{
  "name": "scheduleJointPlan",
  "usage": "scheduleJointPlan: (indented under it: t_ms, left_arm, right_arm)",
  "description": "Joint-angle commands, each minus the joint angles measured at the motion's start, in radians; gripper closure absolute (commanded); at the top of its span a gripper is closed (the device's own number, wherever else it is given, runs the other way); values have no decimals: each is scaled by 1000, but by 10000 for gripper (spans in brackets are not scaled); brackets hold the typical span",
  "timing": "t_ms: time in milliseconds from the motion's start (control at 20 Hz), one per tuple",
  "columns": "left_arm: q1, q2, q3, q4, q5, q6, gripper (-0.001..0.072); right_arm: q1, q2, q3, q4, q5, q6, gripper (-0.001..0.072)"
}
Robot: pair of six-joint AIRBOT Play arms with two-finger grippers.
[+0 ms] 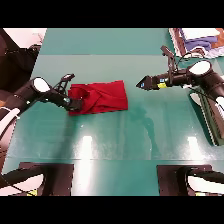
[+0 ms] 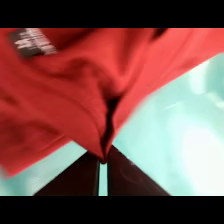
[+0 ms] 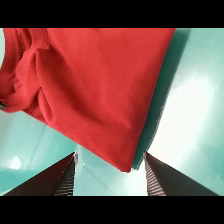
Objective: Fold the shirts.
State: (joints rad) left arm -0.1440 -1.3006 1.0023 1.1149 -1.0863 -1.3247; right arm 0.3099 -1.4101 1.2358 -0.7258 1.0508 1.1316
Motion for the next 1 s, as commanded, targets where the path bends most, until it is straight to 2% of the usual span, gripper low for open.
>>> scheduleJointPlan:
  t_ms: [0,150,300,350,400,450,500,550,600,700,950]
  left_arm:
    - [63,46,84,212,-131,24,680]
    - [139,82,98,238,-151,25,680]
    - [153,81,95,241,-215,80,678]
    - [153,81,95,240,-218,75,616]
    - [153,81,96,240,-220,59,238]
    - [153,81,96,240,-210,33,-2]
    - [153,82,99,241,-198,23,95]
    - [153,84,113,239,-196,22,248]
    - [153,84,137,221,-200,22,336]
    - [153,84,185,123,-204,24,352]
    - [151,84,206,-9,-154,23,353]
  right_arm:
    - [0,1,0,0,0,5,244]
    - [0,1,0,0,-3,5,243]
    - [0,1,0,0,-4,5,243]
    - [0,1,0,0,-4,5,243]
    - [0,1,0,0,-4,15,241]
    - [0,1,0,0,-3,38,232]
    - [0,0,0,-2,0,56,140]
    - [0,-6,0,-1,0,66,19]
    - [0,-21,0,-1,1,94,5]
    - [0,-79,0,9,32,111,8]
    - [10,-290,0,279,31,57,16]
